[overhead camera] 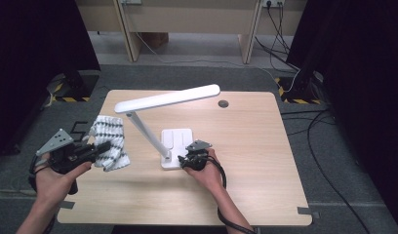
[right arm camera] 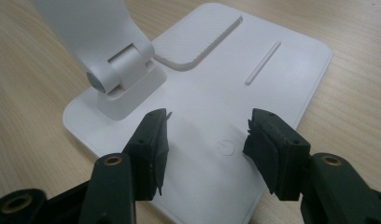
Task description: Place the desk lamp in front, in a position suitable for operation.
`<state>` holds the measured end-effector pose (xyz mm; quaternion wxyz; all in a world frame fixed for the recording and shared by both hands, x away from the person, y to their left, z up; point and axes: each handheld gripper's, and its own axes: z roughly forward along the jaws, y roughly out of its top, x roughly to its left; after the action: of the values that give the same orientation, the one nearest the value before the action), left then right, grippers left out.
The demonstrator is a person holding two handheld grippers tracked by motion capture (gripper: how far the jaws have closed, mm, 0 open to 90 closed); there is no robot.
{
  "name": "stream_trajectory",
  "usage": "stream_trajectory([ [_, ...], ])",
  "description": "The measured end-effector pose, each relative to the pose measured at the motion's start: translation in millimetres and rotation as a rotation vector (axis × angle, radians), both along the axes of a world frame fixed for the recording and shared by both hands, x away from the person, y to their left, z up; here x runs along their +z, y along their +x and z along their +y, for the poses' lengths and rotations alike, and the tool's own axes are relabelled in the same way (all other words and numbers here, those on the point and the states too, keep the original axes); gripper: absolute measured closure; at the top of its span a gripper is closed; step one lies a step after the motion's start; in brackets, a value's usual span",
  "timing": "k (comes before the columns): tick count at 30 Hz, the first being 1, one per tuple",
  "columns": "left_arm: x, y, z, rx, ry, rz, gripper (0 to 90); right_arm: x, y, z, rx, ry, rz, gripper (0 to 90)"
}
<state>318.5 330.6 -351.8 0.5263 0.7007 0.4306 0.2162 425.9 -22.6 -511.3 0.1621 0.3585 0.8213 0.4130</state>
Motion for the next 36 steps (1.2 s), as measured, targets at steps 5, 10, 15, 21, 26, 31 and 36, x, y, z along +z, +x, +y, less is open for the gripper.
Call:
stream_trajectory([
  [5, 9.0, 1.0, 0.3, 0.002, -0.001, -0.025, 78.5, 0.8, 0.7, 0.3, 0.003, -0.006, 0.005, 48.4],
  [10, 17.2, 1.7, 2.5, 0.012, -0.003, -0.039, 78.5, 1.1, 1.0, 0.4, 0.003, -0.008, 0.006, 48.4],
  [15, 25.3, 2.2, 4.2, 0.021, 0.001, -0.05, 78.6, 1.0, 1.1, 0.1, 0.005, -0.007, 0.005, 48.5],
  [21, 34.5, 4.1, 4.2, 0.023, 0.006, -0.069, 78.6, 0.6, 0.9, -0.1, 0.006, -0.005, 0.002, 48.5],
  [26, 41.6, 4.7, 3.6, 0.024, 0.005, -0.086, 78.6, 0.7, 1.0, 0.0, 0.005, -0.006, 0.001, 48.9],
  [31, 49.4, 5.2, 4.1, 0.028, 0.007, -0.101, 78.6, 0.7, 1.0, 0.0, 0.005, -0.006, 0.001, 48.8],
  [36, 54.8, 7.6, 4.9, 0.03, 0.012, -0.106, 78.6, 0.8, 1.0, 0.0, 0.004, -0.008, 0.001, 48.9],
])
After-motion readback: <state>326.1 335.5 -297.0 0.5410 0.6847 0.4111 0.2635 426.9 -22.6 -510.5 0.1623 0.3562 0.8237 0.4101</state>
